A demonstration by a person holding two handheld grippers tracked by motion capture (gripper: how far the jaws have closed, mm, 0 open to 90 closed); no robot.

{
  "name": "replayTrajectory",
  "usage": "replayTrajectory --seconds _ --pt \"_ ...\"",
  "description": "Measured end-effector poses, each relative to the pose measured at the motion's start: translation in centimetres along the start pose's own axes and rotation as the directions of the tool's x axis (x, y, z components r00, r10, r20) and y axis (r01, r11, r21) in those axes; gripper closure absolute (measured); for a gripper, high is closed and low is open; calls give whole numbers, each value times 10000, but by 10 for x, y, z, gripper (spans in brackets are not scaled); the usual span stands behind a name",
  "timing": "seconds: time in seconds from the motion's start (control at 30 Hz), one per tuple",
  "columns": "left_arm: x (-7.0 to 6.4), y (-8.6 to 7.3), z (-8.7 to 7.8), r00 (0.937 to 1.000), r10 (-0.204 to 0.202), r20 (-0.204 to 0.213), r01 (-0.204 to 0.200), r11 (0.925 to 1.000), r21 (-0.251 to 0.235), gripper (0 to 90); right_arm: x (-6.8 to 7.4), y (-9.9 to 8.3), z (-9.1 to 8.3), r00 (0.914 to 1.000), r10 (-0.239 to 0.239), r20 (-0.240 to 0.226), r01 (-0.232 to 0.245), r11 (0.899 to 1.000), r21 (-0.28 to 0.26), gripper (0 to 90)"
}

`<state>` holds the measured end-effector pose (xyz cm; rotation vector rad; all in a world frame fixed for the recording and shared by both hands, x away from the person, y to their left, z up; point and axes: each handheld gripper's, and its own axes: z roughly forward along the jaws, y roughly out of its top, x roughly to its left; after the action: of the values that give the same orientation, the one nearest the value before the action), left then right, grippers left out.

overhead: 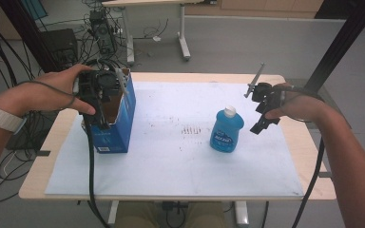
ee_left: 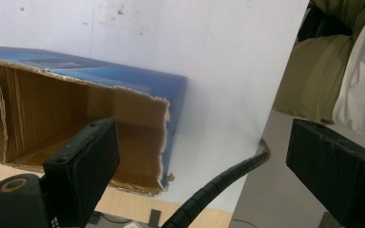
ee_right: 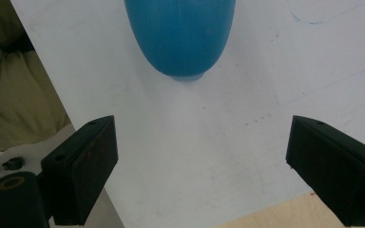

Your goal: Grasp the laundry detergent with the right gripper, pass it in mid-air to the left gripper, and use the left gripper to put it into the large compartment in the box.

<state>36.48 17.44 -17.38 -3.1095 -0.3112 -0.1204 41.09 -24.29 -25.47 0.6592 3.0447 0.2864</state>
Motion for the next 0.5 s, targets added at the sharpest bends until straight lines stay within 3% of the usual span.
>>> replayTrajectory --seconds 0.5 --pt "-2 -1 -1 10000 -52 -69 52 10000 -50 113 0 1 -1 10000 -2 40 3 10000 -64 87"
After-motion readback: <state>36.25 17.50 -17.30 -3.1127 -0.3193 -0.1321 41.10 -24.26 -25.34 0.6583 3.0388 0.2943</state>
